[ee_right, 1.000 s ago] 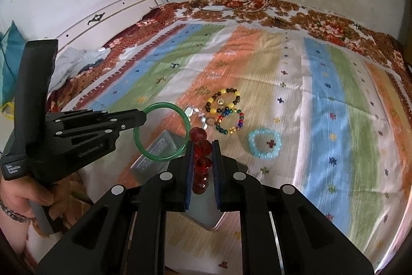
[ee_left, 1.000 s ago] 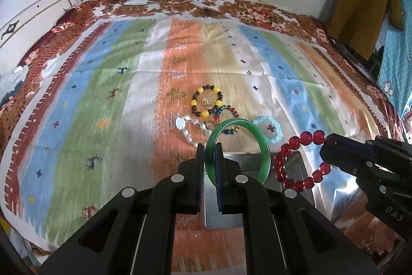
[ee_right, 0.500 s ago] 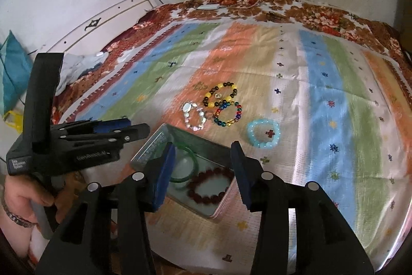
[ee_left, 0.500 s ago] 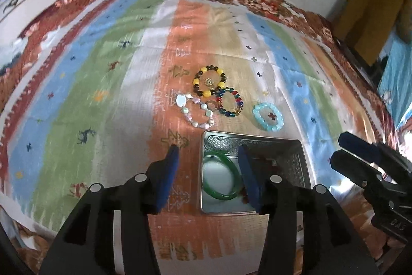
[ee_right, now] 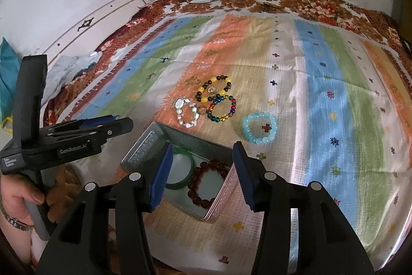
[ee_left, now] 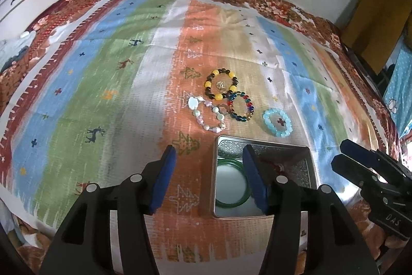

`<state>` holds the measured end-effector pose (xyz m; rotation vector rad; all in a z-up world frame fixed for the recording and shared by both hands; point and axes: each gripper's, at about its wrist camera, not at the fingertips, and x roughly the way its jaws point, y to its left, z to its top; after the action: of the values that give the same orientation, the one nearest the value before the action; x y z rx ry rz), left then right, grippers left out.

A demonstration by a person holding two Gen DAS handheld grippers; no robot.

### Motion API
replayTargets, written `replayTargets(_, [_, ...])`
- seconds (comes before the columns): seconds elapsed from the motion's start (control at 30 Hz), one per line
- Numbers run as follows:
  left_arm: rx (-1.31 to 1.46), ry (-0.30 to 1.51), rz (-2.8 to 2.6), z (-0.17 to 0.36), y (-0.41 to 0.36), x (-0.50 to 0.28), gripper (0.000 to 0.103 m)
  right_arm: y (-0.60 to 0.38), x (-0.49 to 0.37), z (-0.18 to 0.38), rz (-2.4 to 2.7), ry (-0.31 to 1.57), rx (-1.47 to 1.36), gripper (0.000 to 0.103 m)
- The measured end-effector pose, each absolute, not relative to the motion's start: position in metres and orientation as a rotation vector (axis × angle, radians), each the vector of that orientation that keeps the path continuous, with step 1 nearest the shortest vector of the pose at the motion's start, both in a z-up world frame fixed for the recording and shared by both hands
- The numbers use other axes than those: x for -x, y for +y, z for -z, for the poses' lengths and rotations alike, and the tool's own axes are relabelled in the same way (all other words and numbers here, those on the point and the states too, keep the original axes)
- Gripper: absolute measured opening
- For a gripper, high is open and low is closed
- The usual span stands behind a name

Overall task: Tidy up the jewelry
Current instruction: 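Withdraw both tools and move toward the yellow-black and multicolour bead bracelets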

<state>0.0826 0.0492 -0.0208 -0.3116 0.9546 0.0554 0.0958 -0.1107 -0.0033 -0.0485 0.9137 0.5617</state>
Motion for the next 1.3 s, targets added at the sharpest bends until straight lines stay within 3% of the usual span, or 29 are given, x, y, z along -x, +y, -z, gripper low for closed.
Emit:
replayTargets(0.23, [0.330, 0.967, -0.075, 0.024, 0.058, -0.086, 0.058, -0.112, -0.103, 0.005, -0.548, 0.914, 0.034, 0.057])
replayTargets(1.3, [0.290, 1.050, -0.079, 0.032, 0.076, -0.150, 0.058, -0.101, -0.171, 0.007, -0.525, 0.959, 0.020, 0.058])
